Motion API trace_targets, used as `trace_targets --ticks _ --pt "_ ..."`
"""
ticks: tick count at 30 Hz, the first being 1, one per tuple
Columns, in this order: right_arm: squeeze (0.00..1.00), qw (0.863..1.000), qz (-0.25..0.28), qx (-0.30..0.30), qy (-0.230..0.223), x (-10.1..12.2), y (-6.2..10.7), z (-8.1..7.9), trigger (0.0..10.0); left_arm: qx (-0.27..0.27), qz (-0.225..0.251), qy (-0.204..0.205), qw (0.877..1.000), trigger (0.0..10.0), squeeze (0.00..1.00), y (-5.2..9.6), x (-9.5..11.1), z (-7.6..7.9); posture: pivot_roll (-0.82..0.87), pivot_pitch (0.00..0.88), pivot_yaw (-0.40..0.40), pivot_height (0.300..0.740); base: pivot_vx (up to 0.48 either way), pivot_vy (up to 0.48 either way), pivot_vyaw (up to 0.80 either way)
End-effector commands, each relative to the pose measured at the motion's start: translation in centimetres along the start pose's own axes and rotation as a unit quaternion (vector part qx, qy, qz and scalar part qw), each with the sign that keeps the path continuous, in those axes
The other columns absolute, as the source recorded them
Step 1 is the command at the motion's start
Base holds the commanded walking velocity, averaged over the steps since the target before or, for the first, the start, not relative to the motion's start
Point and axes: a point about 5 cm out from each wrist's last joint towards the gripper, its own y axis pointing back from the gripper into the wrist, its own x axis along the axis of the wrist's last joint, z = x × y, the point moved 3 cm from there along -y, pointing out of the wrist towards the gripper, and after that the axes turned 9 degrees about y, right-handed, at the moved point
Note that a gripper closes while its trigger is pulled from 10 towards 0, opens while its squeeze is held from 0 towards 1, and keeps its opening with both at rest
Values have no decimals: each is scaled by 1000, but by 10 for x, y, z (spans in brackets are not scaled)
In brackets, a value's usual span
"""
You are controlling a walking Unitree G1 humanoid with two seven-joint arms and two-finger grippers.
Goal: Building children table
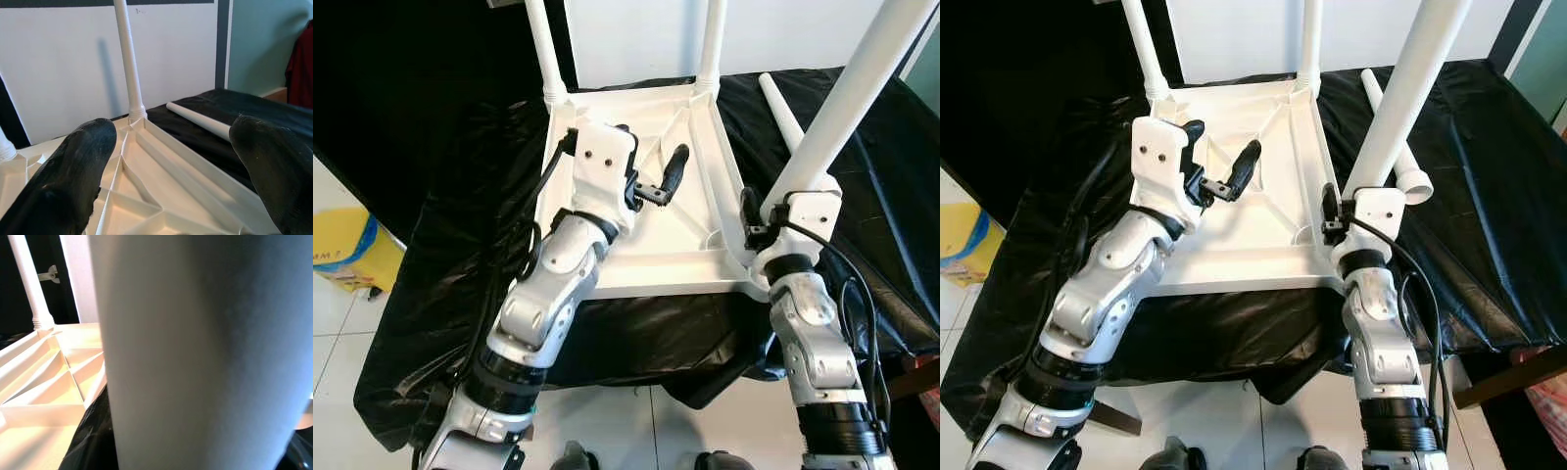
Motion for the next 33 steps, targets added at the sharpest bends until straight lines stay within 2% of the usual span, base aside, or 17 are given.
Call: trace_targets --ticks 1,5,6,9,16,18,26,33 --pt "0 1000 18 7 -7 5 4 1 10000 -95 -18 -18 995 10000 0 8 -10 16 -77 123 45 740 0 0 0" --pt "0 1000 24 14 0 6 10 4 10000 -145 -42 -24 988 10000 0 25 -29 28 -77 128 46 740 0 0 0" --pt "0 1000 24 14 0 6 10 4 10000 -145 -42 -24 988 10000 0 25 -29 28 -77 128 46 740 0 0 0" --pt "0 999 26 19 3 5 14 7 10000 -186 -60 -8 981 10000 0 36 -39 39 -79 132 43 740 0 0 0" --pt "0 999 19 25 9 0 17 11 10000 -228 -75 -16 971 10000 0 46 -46 48 -80 135 41 740 0 0 0" --pt "0 999 15 27 11 -3 18 12 10000 -257 -82 -8 963 10000 0 52 -48 53 -79 136 41 740 0 0 0" --pt "0 999 4 35 13 -11 18 11 10000 -294 -94 7 951 10000 0 60 -48 59 -72 137 39 740 0 0 0" --pt "0 999 -6 39 19 -18 22 11 10000 -296 -107 18 949 10000 0 62 -50 57 -71 139 37 740 0 0 0"
